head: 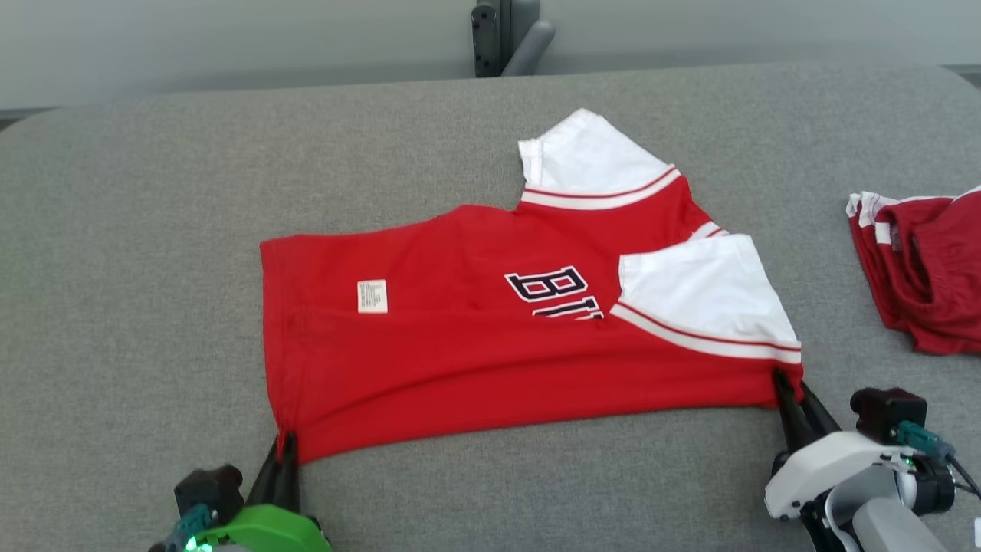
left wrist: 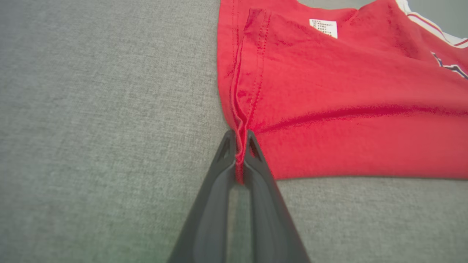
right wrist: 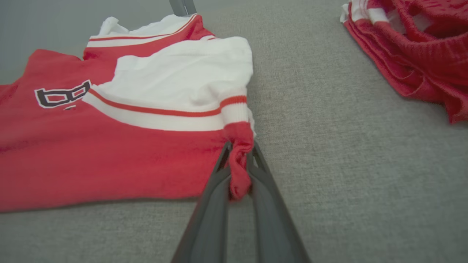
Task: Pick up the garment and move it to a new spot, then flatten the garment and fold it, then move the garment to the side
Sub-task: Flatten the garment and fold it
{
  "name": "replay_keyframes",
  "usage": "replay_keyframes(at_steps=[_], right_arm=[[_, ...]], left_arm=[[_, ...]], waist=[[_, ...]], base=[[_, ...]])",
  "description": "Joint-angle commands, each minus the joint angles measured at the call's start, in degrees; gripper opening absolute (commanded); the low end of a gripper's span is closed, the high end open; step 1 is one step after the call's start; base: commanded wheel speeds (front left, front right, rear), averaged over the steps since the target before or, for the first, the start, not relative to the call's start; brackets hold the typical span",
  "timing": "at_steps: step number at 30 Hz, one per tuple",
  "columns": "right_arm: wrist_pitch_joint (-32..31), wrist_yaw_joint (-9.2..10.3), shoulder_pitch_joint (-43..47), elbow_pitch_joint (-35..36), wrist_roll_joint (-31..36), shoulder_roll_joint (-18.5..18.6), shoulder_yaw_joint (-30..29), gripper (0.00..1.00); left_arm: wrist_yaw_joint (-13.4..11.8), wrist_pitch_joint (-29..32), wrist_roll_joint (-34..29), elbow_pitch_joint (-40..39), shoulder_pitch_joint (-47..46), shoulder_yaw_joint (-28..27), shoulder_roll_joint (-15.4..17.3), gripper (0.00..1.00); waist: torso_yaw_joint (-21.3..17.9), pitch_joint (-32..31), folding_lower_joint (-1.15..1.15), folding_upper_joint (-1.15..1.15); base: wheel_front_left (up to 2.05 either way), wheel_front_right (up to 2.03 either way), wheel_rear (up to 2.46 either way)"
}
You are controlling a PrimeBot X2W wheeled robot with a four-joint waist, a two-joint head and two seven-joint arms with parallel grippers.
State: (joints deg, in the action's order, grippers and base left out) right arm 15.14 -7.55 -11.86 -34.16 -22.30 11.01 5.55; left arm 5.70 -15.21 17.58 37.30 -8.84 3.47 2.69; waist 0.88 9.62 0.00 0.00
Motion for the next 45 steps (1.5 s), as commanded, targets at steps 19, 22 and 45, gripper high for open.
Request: replay_keyframes(at_steps=[19,22,45], right_arm=[[0.0,0.15,13.8,-1.9,-4.0,1.1,0.9,0.57],[0.0,0.12,11.9,-1.4,-3.2,1.1,-0.1,1.00],[0.0,0.11,-20.2,-1.8,2.6,4.5,8.1,1.00]], left_arm=[[0.4,0.1,-2.4,3.2,13.7,-0.8,0.5,0.69],[0.2,0.1,-2.8,1.8,11.7,-0.1,0.4,1.00],[1.5,0.1,-5.4,13.0,-18.5,0.3,2.5,1.00]], waist=[[2.1,-12.2,0.00,0.00],[2.4,-11.3,0.00,0.00],[4.1,4.2,0.00,0.00]], base=[[0.00,0.00,0.00],[0.00,0.00,0.00],[0.00,0.00,0.00]])
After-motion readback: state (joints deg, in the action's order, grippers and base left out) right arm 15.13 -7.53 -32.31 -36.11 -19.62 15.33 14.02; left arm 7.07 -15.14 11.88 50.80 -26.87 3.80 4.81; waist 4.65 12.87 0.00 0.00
